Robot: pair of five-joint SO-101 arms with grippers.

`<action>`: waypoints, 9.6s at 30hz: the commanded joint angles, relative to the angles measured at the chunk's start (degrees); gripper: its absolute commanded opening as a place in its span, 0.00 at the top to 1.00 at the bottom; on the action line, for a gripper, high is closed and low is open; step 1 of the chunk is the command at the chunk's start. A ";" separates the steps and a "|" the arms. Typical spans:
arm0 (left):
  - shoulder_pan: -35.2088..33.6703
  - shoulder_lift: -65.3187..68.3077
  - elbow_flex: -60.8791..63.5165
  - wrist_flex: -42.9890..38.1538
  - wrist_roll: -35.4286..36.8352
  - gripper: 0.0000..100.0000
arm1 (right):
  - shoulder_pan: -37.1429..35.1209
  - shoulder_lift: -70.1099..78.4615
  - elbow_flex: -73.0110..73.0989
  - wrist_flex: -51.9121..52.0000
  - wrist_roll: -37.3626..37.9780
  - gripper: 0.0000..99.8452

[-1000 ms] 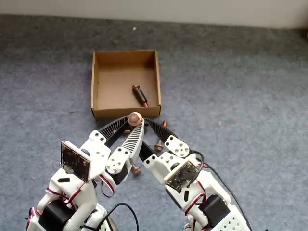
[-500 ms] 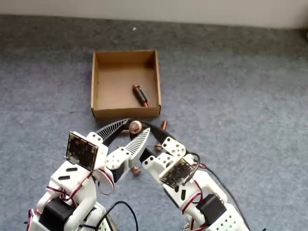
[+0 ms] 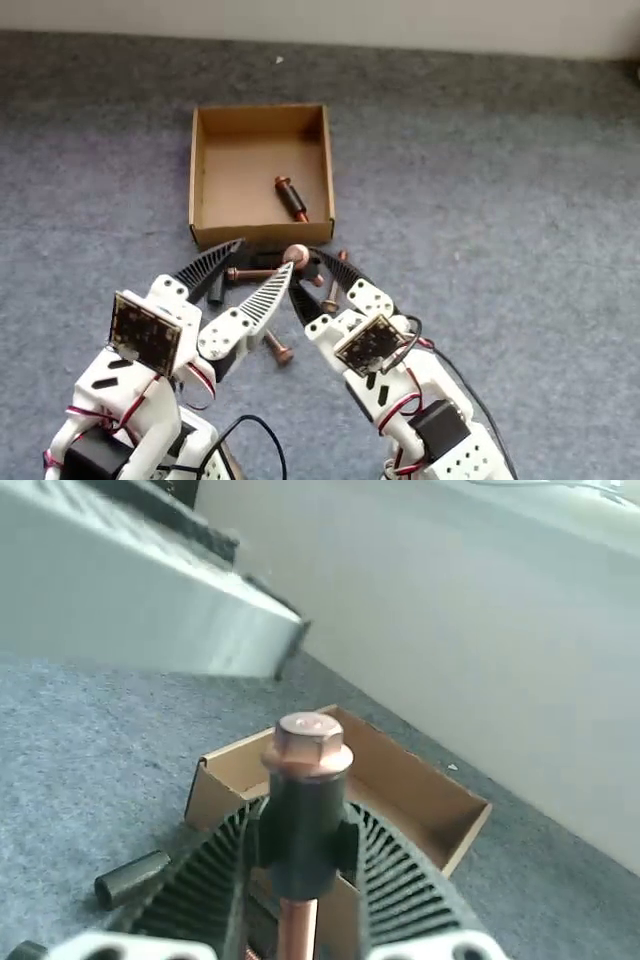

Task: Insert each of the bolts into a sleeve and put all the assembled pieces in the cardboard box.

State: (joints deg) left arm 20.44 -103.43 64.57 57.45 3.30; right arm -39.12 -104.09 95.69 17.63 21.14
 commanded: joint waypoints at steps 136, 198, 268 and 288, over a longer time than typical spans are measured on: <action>-52.53 0.13 32.57 -10.29 -19.60 0.95 | -21.41 116.35 -85.41 45.23 4.57 0.80; -61.05 0.04 28.09 -10.37 -6.07 0.94 | -13.05 100.88 -87.08 56.04 5.01 1.00; -0.04 79.16 -19.91 17.67 -68.75 0.78 | 38.20 55.43 -35.56 19.12 -14.24 1.00; 6.64 94.02 -19.65 4.40 -68.75 0.78 | 38.64 55.43 -35.56 19.03 -14.24 1.00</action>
State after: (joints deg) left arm 24.92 -9.10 46.90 62.55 -64.84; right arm -0.97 -48.53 61.49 38.02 7.43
